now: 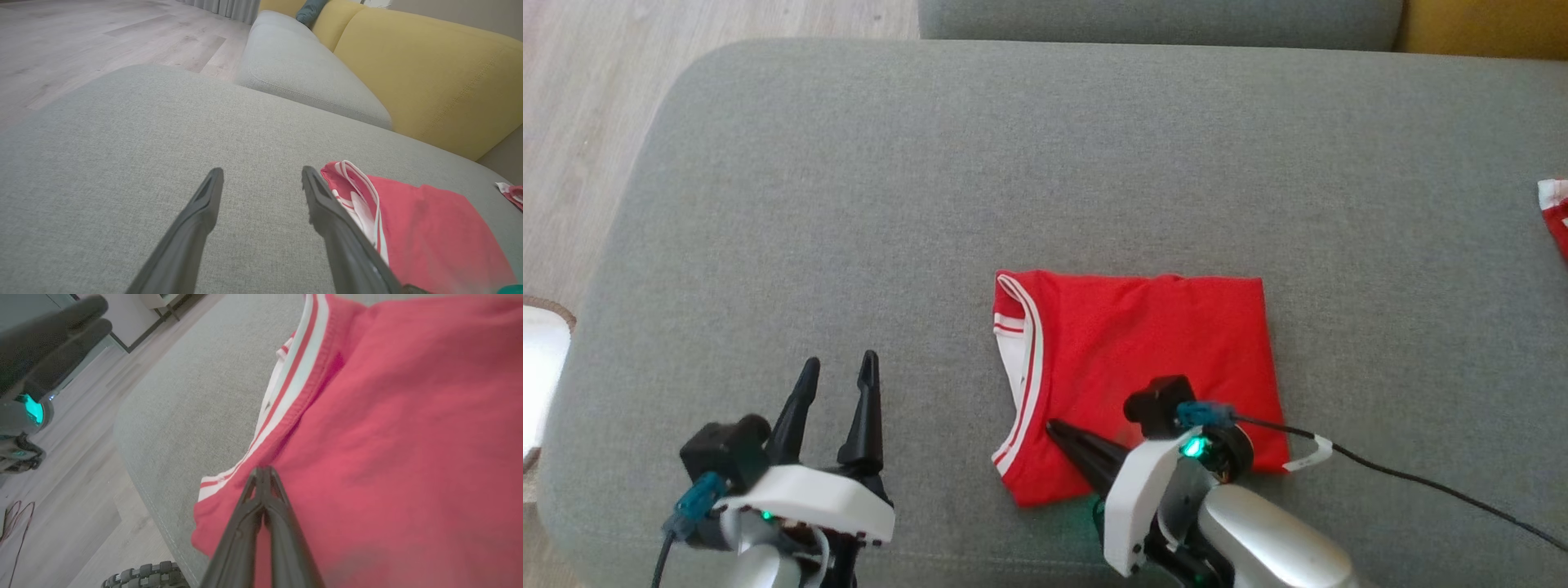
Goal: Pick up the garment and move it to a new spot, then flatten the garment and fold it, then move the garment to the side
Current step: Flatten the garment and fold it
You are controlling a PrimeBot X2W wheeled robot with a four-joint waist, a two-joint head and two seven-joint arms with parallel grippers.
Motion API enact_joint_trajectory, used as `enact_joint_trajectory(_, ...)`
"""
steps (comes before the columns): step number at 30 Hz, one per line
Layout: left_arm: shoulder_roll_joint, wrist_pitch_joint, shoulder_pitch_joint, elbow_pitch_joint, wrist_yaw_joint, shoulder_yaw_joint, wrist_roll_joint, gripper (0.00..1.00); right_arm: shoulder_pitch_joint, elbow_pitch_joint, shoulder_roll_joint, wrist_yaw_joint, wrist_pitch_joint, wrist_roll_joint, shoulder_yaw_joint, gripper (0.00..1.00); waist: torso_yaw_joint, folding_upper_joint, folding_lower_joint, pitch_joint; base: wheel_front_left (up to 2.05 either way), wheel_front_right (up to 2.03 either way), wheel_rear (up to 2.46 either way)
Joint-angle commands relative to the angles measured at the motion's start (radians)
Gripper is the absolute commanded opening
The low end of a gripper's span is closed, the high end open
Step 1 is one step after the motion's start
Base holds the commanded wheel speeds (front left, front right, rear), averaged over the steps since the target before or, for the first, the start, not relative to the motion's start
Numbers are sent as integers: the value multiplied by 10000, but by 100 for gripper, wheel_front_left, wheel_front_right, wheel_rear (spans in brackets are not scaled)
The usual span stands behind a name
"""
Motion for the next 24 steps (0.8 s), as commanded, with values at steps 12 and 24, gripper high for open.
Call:
enact_joint_trajectory(12, 240, -97, -525, -310, 42, 399, 48, 100, -999, -33, -240, 65, -2548, 148, -1183, 100, -400, 0, 0, -299, 0, 0, 0)
enact_joint_trajectory(24, -25, -123, -770, -235, 196, 443, 243, 100, 370, -1056, 35, 65, -3168, -2194, -5561, 100, -1011, 0, 0, -929, 0, 0, 0)
